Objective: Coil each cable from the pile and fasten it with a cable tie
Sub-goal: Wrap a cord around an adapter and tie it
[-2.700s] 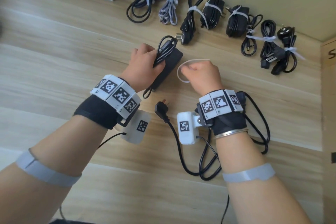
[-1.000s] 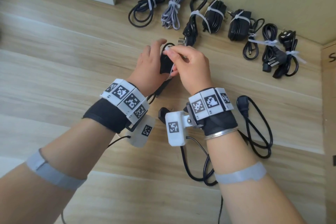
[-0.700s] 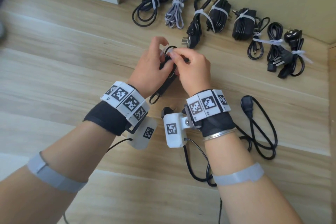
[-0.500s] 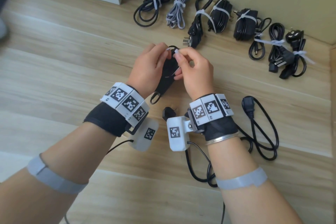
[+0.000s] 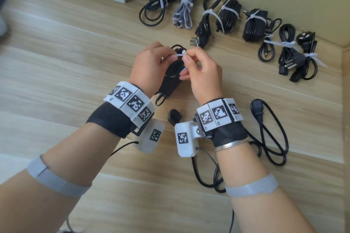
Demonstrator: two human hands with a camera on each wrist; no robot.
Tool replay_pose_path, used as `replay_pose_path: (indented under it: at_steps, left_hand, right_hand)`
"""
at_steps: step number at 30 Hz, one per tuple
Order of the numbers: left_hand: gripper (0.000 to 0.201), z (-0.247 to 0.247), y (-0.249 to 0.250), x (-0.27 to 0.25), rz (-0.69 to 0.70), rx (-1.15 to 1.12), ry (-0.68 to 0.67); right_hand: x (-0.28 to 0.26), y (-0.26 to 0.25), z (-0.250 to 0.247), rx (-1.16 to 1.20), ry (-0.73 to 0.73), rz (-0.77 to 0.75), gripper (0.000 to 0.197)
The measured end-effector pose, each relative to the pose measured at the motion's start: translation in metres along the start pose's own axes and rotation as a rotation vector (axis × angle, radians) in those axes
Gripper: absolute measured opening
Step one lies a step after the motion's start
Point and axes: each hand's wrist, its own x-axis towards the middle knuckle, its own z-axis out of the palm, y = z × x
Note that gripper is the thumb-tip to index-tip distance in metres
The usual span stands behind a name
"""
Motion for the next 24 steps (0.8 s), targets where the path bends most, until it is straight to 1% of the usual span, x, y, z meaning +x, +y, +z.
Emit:
replay_pose_path:
  at_steps: [4,15,17,21,24]
  left_hand:
    - [0.017,-0.001,0.000,0.001,-0.016,-0.003,0.014]
    - [0.017,-0.003,-0.003,0.003,0.028,0.019,-0.013]
    - [0.017,-0.004,-0.001,0.001,0.055,0.015,-0.023]
    - [0.020,-0.009,0.000,-0.002,0.041,-0.115,-0.085]
    - [0.019,-0.011,0.000,-0.002,0.097,-0.164,-0.138]
  right_hand:
    - [0.001,0.001,0.000,0.004,-0.004,0.008,0.013]
    - [0.002,-0.003,-0.001,-0.056,-0.039,0.009,0.011]
    - [0.002,-0.003,-0.002,-0.074,-0.058,0.022,0.012]
    - [0.002,-0.006,-0.003,-0.100,-0.105,0.037,0.011]
    - [0.001,-0.009,-0.004,-0.081,-0.130,0.036,0.006]
